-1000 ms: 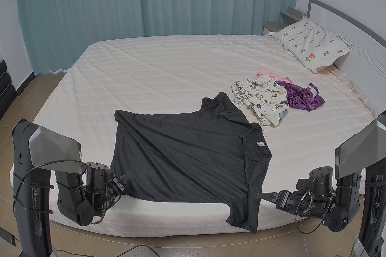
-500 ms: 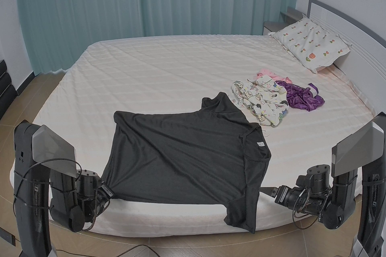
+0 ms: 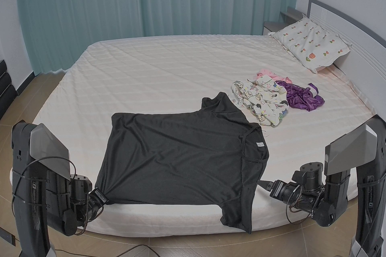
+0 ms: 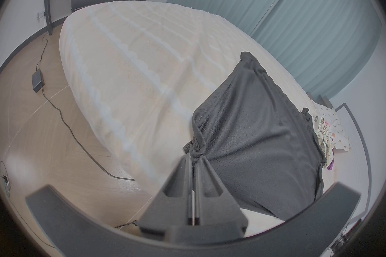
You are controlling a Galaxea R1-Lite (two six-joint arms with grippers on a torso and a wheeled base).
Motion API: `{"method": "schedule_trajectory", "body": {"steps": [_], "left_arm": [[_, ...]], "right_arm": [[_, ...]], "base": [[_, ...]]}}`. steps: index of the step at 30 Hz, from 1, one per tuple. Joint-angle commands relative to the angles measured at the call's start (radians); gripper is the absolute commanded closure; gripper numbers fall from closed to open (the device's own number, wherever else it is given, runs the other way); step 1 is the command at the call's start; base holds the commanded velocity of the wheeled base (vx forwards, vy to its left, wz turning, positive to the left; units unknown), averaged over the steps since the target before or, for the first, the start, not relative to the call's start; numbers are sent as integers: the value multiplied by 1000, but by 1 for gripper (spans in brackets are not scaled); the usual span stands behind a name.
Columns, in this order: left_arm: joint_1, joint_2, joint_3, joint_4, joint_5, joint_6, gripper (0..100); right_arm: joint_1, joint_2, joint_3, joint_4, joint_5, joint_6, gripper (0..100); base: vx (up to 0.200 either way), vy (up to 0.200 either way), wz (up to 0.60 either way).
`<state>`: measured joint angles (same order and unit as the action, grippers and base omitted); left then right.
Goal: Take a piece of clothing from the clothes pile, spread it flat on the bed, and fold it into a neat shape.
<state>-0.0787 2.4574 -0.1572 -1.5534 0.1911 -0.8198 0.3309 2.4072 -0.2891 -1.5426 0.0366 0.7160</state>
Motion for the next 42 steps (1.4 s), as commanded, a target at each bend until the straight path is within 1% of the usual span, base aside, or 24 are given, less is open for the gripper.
{"method": "schedule_trajectory", "body": {"steps": [1, 2, 3, 4, 5, 7, 8, 9, 10, 13, 17, 21, 22, 23, 24, 26, 28, 31, 38, 39, 40, 42], "left_arm": [[-3, 11, 7, -16, -2, -4, 100], [-3, 12, 8, -17, -4, -4, 100], [-3, 12, 8, -17, -4, -4, 100], [-3, 14, 10, -17, -4, -5, 100], [-3, 14, 10, -17, -4, -5, 100], [-3, 14, 10, -17, -4, -7, 100], [-3, 14, 10, -17, -4, -7, 100], [-3, 14, 12, -17, -4, -7, 100], [-3, 14, 12, -17, -4, -7, 100], [-3, 15, 12, -17, -4, -7, 100], [-3, 17, 13, -17, -4, -7, 100], [-6, 17, 13, -17, -2, -5, 100], [-6, 18, 16, -17, -2, -5, 100], [-6, 18, 16, -17, -2, -5, 100], [-6, 18, 21, -17, -4, -5, 100], [-6, 20, 19, -17, -4, -4, 100], [-6, 20, 19, -17, -4, -4, 100], [-6, 20, 21, -17, -4, -4, 100], [-6, 21, 21, -17, -4, -2, 100], [-6, 21, 21, -17, -4, -2, 100], [-6, 21, 21, -17, -4, -2, 100], [-6, 21, 21, -17, -4, -2, 100]], "right_arm": [[66, -19, -105, 151, -81, -72, 0], [82, -33, -140, 203, -107, -75, 0], [82, -33, -140, 203, -107, -75, 0], [132, -51, -211, 318, -141, -76, 0], [154, -48, -240, 371, -155, -78, 0], [172, -54, -280, 443, -156, -84, 0], [172, -54, -283, 447, -156, -84, 0], [174, -62, -321, 489, -158, -87, 0], [174, -62, -321, 489, -158, -87, 0], [172, -62, -387, 562, -162, -128, 0], [177, -59, -424, 628, -162, -141, 0], [160, -60, -459, 717, -162, -194, 0], [139, -60, -473, 746, -162, -227, 0], [131, -62, -475, 756, -162, -240, 0], [108, -65, -470, 791, -162, -291, 0], [85, -56, -466, 815, -167, -362, 0], [59, -42, -452, 814, -167, -398, 0], [42, -48, -424, 809, -167, -400, 0], [-121, -82, -384, 806, -165, -428, 0], [-121, -82, -384, 806, -165, -428, 0], [-162, -100, -341, 800, -150, -449, 0], [-188, -103, -311, 769, -126, -464, 0]], "base": [[0, 0, 0], [0, 0, 0], [0, 0, 0], [0, 0, 0], [0, 0, 0], [0, 0, 0], [0, 0, 0], [0, 0, 0], [0, 0, 0], [0, 0, 0], [0, 0, 0], [0, 0, 0], [0, 0, 0], [0, 0, 0], [0, 0, 0], [0, 0, 0], [0, 0, 0], [0, 0, 0], [0, 0, 0], [0, 0, 0], [0, 0, 0], [0, 0, 0]]}}
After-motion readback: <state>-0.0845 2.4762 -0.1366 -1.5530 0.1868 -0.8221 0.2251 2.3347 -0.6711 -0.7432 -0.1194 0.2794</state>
